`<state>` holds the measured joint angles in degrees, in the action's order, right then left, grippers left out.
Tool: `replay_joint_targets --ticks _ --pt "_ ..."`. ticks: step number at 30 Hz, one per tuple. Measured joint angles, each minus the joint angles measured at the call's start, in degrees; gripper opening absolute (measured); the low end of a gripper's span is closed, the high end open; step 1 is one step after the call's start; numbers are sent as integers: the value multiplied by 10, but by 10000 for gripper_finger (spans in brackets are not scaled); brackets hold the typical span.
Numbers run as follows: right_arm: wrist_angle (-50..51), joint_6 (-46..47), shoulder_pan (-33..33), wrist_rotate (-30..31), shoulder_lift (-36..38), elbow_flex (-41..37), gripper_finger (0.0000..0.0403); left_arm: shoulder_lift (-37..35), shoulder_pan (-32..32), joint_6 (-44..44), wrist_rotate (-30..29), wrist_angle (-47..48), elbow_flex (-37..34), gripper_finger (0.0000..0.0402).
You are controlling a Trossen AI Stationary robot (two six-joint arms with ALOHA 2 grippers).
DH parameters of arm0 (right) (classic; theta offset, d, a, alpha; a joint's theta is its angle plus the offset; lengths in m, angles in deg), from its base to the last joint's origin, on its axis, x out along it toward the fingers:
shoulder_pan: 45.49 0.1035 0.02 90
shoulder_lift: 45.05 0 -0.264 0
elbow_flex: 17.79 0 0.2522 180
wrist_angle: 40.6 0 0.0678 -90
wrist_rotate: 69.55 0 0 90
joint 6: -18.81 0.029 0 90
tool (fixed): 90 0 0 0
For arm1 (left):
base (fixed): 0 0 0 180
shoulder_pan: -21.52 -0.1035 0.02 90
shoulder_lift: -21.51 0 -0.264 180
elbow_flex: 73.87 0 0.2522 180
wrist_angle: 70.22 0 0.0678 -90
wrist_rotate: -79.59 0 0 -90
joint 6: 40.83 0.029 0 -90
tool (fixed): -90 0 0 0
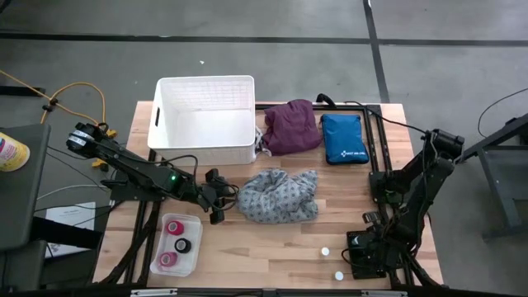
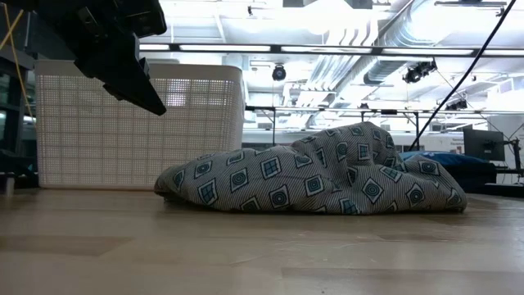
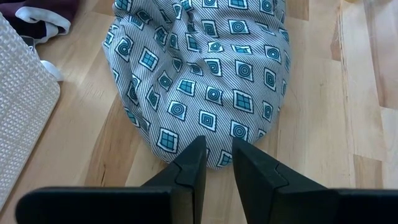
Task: Pick & place medical supplies in basket/bin
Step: Put the top yellow pill bottle into the black bin
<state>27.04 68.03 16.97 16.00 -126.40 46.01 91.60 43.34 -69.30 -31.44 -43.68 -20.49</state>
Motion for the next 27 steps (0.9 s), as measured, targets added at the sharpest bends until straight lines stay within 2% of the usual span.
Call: replay_joint_targets --ticks 9,27 --pt "-1 0 0 0 0 0 112 0 0 0 0 0 0 74" --pt "-3 0 0 -2 0 0 151 0 0 0 0 0 0 74"
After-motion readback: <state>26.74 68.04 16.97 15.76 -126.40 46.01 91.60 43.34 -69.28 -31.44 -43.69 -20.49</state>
